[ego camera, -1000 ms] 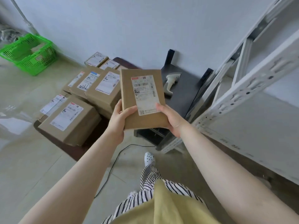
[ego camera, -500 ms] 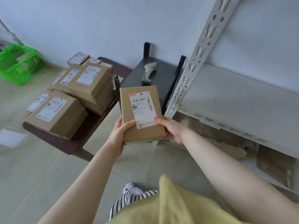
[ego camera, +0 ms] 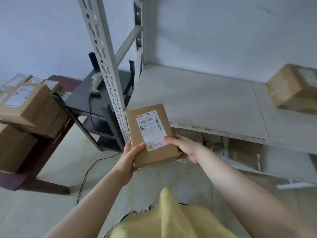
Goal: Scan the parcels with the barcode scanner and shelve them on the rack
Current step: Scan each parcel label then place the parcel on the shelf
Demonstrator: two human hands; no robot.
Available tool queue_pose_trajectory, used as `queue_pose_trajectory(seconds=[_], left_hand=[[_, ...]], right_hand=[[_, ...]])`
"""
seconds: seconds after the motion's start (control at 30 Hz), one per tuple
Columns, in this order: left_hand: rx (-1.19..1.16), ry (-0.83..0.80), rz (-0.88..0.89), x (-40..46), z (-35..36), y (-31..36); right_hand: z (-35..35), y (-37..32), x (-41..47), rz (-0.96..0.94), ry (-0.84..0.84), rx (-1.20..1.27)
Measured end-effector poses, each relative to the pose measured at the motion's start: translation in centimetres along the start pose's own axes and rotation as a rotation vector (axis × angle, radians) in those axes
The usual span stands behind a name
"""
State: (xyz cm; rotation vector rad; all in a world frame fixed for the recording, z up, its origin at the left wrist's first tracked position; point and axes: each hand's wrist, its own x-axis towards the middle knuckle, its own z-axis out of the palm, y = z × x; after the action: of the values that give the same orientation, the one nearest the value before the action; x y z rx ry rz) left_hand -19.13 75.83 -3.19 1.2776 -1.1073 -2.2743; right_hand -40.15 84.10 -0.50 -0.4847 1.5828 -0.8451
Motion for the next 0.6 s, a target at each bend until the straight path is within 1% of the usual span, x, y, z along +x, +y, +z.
queue_pose_trajectory(seconds=[0.1,0.17,0.4,0.5,0.6], left_hand=[[0.094,-0.076,0.034,1.4,2.6,2.2],[0.114,-0.104,0.039,2.2,4.2,3.0],[0.165,-0.139,0.01,4.7,11.9,2.8],[0.19,-0.141,-0.006,6.2,15.6,3.1],[0.21,-0.133,0.003,8.3,20.0,3.2]], right_hand=[[-2.1,0.8,-1.2,-0.076,0.086,0.1],[-3.1,1.3,-1.8,-0.104,0.123,0.158],[-10.0,2.0,-3.6,-0.079,0.225,0.248],[-13.2,2.0,-4.0,-0.05,0.244,0.295],[-17.6,2.2,-3.8,-0.031,0.284,0.346]])
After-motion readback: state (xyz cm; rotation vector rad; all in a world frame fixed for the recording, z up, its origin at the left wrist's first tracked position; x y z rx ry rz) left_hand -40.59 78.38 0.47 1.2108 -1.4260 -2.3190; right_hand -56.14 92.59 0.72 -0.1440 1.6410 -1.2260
